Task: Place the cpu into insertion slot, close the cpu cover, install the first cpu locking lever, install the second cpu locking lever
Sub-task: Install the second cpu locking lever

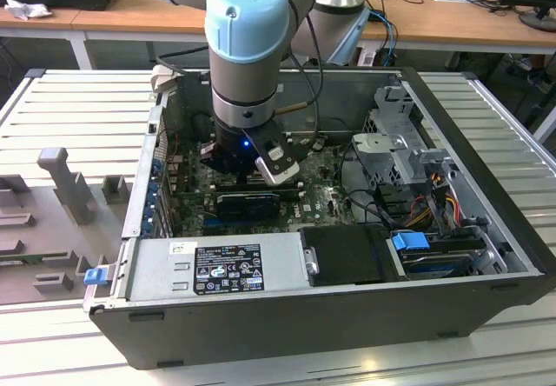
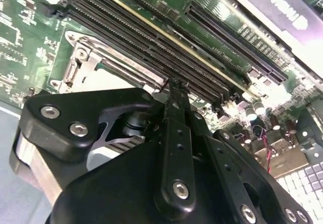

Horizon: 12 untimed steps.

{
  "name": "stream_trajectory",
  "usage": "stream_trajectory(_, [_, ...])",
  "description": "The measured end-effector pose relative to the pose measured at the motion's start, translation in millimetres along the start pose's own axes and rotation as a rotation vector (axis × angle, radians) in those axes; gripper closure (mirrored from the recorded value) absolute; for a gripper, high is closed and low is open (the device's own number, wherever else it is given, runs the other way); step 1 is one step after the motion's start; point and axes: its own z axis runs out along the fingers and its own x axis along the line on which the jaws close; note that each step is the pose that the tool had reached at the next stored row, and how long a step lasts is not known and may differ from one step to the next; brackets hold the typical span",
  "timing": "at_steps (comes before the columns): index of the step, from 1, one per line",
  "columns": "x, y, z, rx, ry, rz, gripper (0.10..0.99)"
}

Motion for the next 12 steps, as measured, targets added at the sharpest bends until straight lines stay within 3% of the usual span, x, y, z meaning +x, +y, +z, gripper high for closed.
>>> stream_trajectory(3, [3.7, -3.4, 1.3, -0.022, -0.0012, 0.0, 0.98])
stream_trajectory(8, [5.3, -5.4, 4.8, -0.045, -0.0025, -0.001, 0.98])
stream_trajectory(12, [5.7, -6.6, 7.9, -0.079, -0.0042, -0.001, 0.98])
